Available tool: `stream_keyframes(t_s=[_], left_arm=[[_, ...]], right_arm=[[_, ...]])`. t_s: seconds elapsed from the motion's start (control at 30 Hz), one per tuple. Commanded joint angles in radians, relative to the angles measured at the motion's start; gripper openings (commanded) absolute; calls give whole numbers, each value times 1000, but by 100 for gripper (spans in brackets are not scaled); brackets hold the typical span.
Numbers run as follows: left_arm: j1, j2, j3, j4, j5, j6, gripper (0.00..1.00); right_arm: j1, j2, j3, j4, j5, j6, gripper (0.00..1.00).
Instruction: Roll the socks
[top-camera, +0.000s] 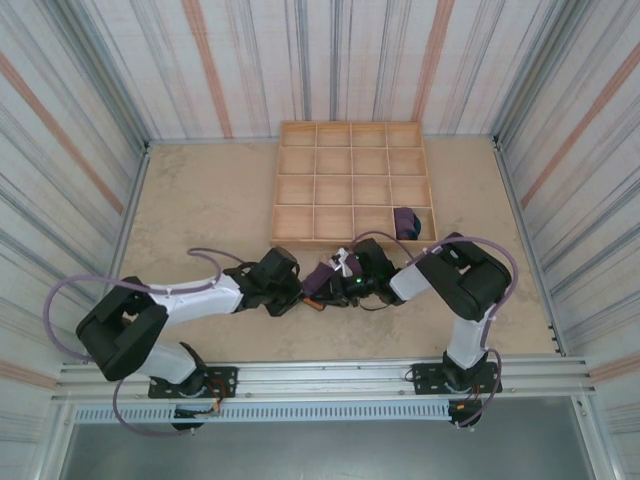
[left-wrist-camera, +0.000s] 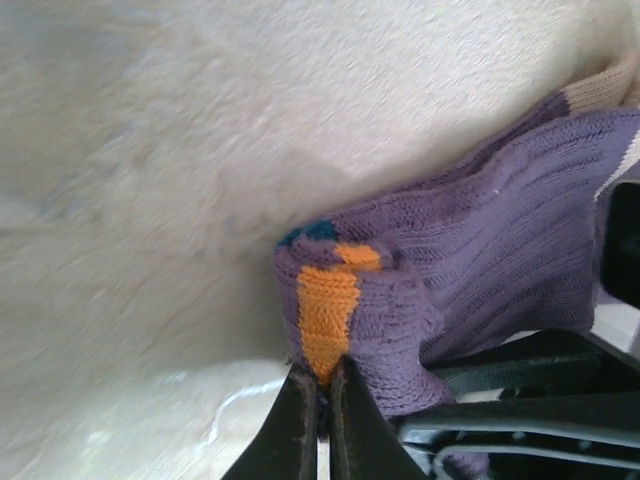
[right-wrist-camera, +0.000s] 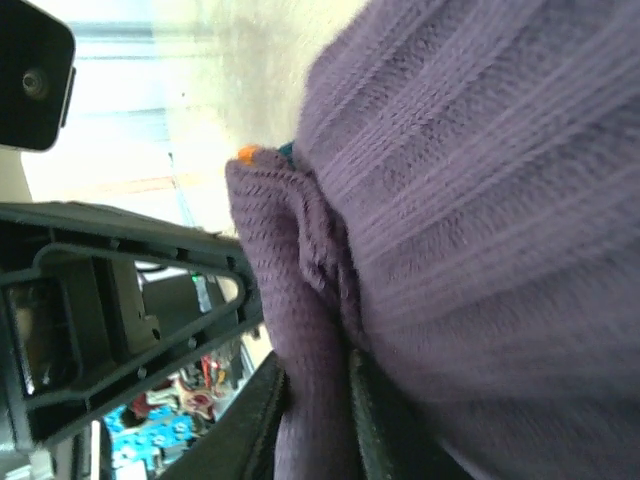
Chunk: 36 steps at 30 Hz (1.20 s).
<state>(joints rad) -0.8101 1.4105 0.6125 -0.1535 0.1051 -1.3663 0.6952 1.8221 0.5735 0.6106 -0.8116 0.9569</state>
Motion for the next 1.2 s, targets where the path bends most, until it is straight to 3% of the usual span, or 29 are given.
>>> stream_keyframes(t_s=[0.0, 0.07, 0.3, 0.5, 0.7, 1.0, 1.17], left_arm=[[5, -63, -53, -278, -130, -22, 0], [1, -89, -60, -292, -134, -32, 0], [-20, -122, -67, -315, -139, -54, 0], [-29, -131, -53, -334, -137, -60, 0], [-29, -123, -18, -363, -125, -52, 0], [-17, -69, 37, -376, -73, -23, 0], [-7, -45, 45, -360, -49, -17, 0]], right_arm=[[16, -82, 37, -366, 120, -166, 29], [41, -108, 87, -444, 147, -224, 35], [96, -217, 105, -478, 258, -306, 38], [274, -412, 61, -557, 627, -498, 44], [489, -527, 0, -502, 948, -718, 54], [702, -423, -5, -351, 1259, -1018, 62], [765, -305, 10, -232, 1343, -1134, 63]])
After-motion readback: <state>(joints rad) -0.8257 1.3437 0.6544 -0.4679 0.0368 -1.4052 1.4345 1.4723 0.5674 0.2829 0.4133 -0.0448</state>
